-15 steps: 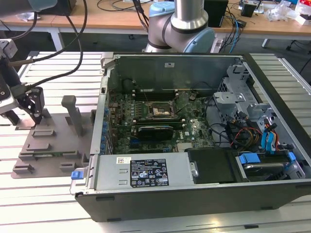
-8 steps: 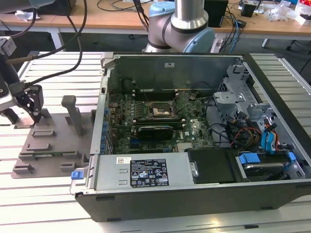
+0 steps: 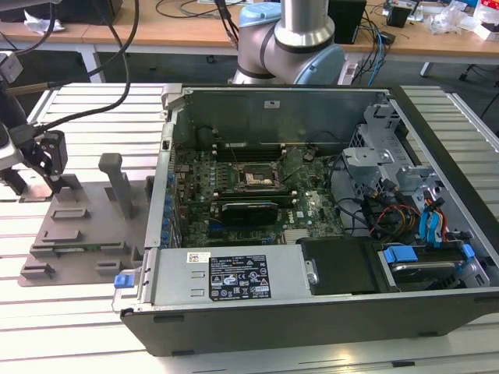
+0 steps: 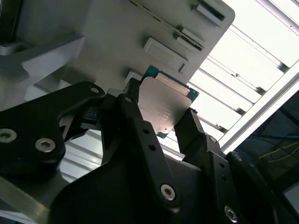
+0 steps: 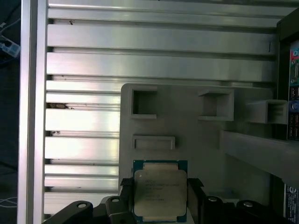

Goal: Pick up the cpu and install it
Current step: 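Pick up the cpu and move it towards the insertion slot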

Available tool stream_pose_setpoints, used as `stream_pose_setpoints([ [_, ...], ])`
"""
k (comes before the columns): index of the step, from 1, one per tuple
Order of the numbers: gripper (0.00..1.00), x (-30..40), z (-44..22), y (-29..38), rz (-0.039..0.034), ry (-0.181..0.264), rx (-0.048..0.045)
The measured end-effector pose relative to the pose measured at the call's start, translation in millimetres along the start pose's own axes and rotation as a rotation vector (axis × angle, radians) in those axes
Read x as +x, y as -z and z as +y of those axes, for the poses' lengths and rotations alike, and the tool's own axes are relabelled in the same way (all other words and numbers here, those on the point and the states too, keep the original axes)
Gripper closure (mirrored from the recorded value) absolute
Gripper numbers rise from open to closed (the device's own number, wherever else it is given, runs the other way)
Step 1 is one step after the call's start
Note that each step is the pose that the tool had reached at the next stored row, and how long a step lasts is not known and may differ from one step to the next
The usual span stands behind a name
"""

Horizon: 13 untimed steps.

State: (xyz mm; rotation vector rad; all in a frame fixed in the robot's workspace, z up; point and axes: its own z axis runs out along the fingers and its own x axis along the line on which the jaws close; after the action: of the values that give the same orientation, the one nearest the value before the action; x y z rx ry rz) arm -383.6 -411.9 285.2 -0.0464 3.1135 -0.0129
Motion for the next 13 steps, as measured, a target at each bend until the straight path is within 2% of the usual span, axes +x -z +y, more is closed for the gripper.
stream_pose_setpoints([
  [8,0.45,-0.2,-0.1,6.3,0.0001,0.0,0.0001],
  [11,0.45,-0.3,-0.1,10.5,0.0001,0.0,0.0002],
  [13,0.45,-0.5,-0.1,16.0,0.0001,0.0,0.0004],
])
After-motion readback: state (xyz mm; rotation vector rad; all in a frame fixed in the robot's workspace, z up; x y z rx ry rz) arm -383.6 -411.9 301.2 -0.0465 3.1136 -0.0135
